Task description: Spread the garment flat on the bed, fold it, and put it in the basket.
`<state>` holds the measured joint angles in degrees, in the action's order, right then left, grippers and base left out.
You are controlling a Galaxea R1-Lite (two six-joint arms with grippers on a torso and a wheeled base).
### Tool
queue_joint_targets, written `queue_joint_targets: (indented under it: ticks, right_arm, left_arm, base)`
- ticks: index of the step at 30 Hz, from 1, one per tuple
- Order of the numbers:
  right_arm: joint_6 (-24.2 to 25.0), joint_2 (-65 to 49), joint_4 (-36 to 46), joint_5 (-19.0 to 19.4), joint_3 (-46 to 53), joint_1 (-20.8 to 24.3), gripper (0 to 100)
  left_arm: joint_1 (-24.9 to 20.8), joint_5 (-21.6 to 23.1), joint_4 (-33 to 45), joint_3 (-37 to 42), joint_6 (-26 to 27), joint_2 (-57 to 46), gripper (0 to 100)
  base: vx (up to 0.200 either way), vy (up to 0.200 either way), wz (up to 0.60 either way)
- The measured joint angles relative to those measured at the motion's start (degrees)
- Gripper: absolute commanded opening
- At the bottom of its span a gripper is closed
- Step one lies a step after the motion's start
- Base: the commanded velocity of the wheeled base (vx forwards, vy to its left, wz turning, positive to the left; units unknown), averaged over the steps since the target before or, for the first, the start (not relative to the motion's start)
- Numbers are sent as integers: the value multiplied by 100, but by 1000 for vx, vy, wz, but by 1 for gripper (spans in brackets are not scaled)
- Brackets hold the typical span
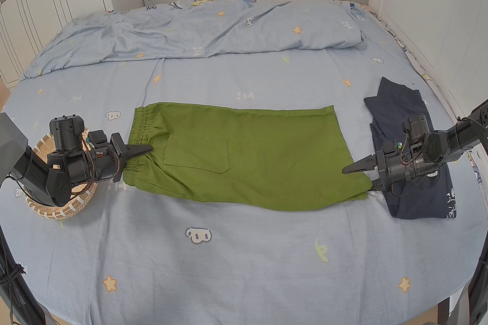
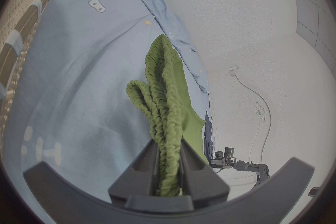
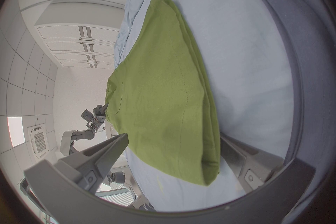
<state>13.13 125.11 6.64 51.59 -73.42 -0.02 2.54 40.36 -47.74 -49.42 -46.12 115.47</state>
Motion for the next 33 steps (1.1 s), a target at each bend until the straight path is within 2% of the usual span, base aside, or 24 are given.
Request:
queue_joint_targets:
  ticks: [3, 4, 15, 33]
  right_arm:
    - [11, 99, 11, 28, -102, -41, 100]
    - [9, 123, 11, 61, -124, -66, 0]
    - [115, 256, -16, 347, -221, -385, 0]
    - [39, -96, 274, 389, 22, -363, 0]
  left_arm:
    - [-1, -2, -11, -7, 2, 10, 0]
    - [-1, -2, -11, -9, 0, 10, 0]
    - [5, 0, -10, -22, 9, 33, 0]
    - [18, 30, 56, -2, 27, 96, 0]
  base:
    - [0, 0, 0]
    - [0, 0, 0]
    - [0, 0, 0]
    - [0, 0, 0]
